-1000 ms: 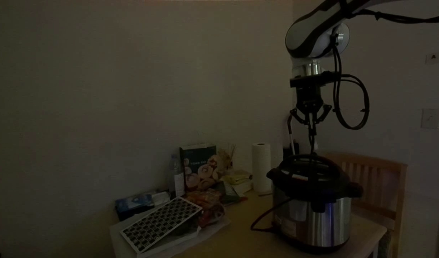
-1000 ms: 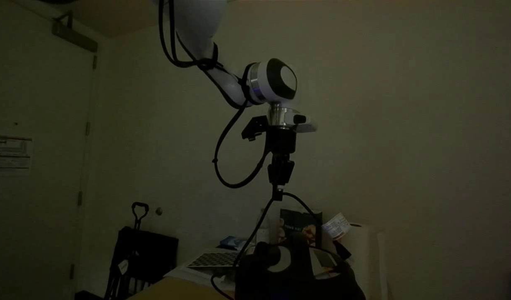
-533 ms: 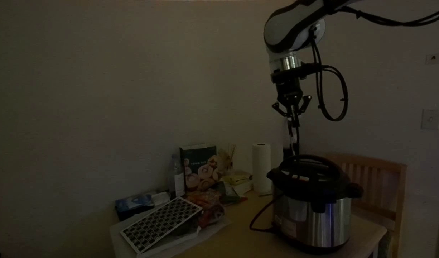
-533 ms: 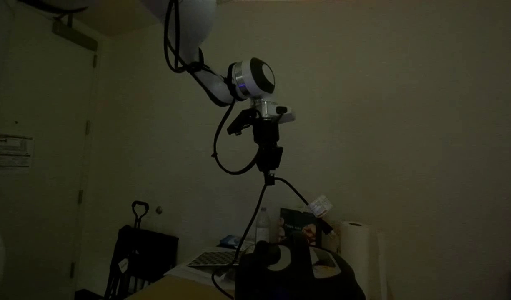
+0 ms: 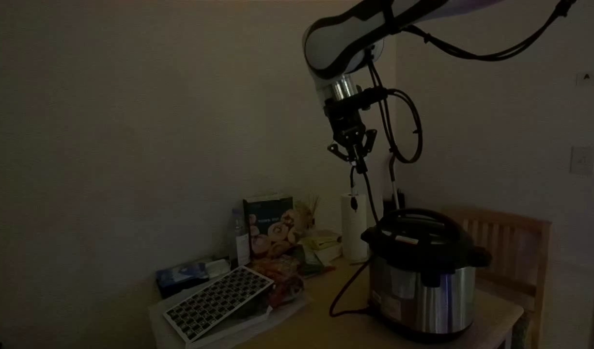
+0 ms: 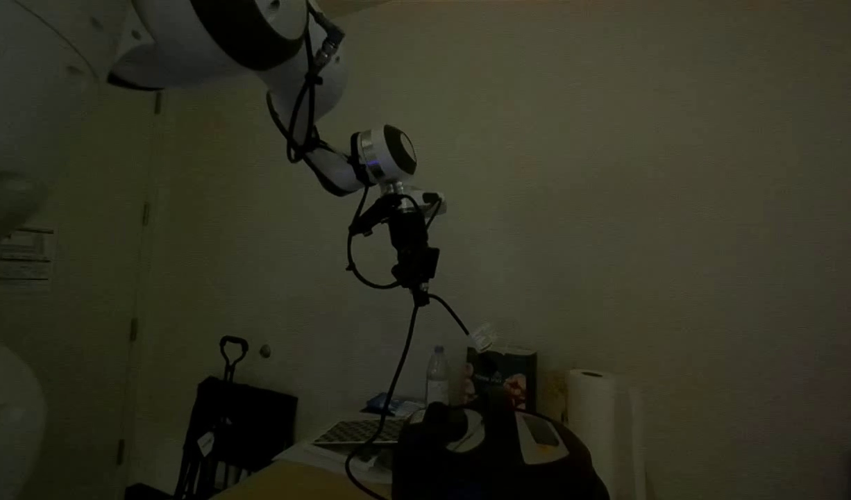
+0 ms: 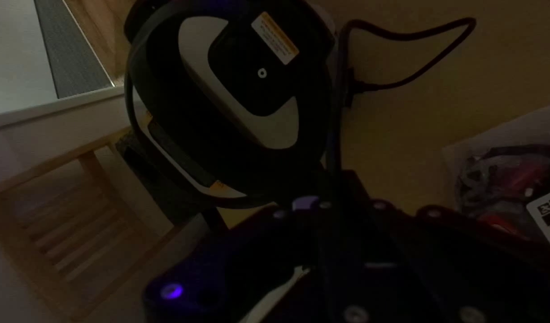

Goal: Put the cable of the cooker to the side

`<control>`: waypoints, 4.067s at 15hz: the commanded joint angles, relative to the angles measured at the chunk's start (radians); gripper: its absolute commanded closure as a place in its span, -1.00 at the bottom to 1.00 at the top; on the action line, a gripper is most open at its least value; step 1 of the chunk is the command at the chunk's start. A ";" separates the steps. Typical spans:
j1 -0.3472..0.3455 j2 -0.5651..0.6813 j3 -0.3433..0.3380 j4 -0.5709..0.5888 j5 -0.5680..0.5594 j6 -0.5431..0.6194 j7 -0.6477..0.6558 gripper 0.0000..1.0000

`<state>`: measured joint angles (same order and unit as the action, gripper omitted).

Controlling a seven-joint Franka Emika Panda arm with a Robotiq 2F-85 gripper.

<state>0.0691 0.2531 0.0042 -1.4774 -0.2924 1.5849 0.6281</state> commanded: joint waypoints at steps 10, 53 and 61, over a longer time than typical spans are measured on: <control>0.109 0.107 0.038 0.241 -0.053 -0.042 -0.225 0.86; 0.308 0.496 0.246 0.492 0.107 0.036 -0.844 0.86; 0.417 0.681 0.246 0.667 0.111 -0.109 -1.060 0.86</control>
<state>0.4665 0.8708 0.2485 -0.9004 -0.1877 1.5382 -0.3458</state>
